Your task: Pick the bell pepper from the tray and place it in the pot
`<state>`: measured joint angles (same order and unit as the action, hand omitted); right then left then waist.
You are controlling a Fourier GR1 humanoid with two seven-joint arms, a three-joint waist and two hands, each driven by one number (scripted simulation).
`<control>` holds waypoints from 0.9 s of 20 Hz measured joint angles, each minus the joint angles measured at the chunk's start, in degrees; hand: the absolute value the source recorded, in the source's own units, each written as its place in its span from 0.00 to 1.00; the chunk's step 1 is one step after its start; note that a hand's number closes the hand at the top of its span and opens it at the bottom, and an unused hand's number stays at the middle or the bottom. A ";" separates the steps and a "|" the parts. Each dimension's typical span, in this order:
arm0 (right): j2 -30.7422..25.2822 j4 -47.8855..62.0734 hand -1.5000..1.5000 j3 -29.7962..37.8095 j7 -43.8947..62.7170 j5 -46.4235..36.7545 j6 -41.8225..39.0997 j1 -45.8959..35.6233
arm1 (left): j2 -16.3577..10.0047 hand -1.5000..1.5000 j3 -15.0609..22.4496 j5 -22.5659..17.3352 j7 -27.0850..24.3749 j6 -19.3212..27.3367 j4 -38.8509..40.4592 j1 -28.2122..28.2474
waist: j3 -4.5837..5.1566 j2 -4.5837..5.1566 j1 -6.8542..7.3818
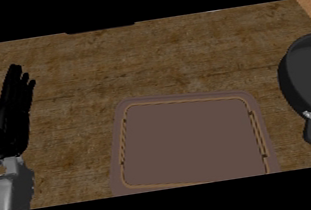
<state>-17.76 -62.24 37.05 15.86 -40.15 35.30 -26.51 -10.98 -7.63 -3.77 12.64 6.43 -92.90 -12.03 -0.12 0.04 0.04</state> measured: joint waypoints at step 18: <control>5.68 -34.53 0.00 8.11 -6.57 27.29 -12.23 28.62 | -0.01 0.50 -0.51 0.54 2.57 0.31 -2.38 0.33 | 0.12 -0.19 -0.69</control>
<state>-12.08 -96.77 45.16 9.29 -12.86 23.07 2.11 -10.99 -8.13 -3.22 15.21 6.74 -95.28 -11.70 0.00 -0.15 -0.66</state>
